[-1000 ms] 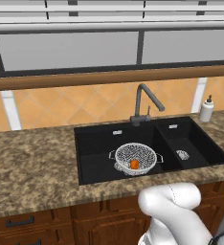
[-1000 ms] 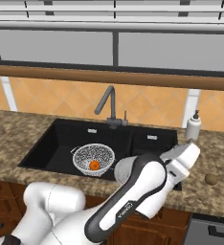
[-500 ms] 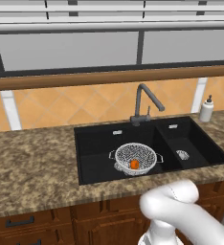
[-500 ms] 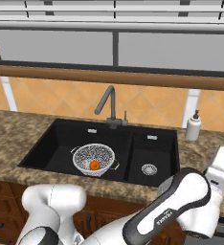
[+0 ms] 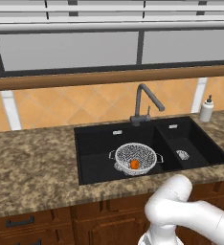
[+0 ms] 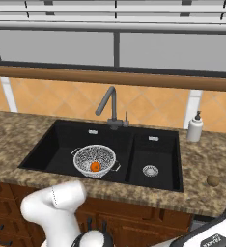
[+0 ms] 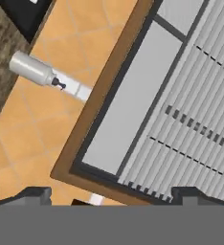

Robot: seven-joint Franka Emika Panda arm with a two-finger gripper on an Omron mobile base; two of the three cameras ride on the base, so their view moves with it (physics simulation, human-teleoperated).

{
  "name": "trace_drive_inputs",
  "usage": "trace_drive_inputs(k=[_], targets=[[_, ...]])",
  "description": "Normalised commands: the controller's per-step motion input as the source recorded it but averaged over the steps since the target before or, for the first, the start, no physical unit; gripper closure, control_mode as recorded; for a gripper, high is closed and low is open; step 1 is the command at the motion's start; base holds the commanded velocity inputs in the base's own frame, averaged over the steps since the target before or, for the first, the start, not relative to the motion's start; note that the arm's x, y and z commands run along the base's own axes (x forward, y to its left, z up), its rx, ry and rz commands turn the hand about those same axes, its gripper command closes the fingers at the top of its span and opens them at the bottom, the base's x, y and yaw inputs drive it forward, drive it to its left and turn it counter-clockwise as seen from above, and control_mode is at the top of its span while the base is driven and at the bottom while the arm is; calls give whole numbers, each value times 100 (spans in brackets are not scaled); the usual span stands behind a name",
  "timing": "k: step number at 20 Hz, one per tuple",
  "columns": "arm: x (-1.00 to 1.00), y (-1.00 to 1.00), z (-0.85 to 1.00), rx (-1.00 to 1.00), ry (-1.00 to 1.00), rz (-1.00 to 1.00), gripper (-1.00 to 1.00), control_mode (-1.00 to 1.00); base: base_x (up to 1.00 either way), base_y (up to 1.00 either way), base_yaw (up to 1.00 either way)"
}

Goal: Put the colander in the sink, put the kiwi, orange in the colander, and turn on the sink faucet and pour water over the colander.

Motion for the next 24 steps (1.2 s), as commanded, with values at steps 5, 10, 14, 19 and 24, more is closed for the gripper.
trace_drive_inputs(k=[5, 10, 14, 19, 24], targets=[[11, -18, -42, -69, 17, -1, -100, -100, 0, 0, 0], [38, 18, -17, -50, 30, -6, -100, -100, 0, 0, 0], [32, 39, 0, -33, 35, 0, -100, -100, 0, 0, 0], [6, 40, -8, -35, 23, 0, -100, -100, 0, 0, 0], [-8, 87, -71, -57, 4, -1, -100, -100, 0, 0, 0]])
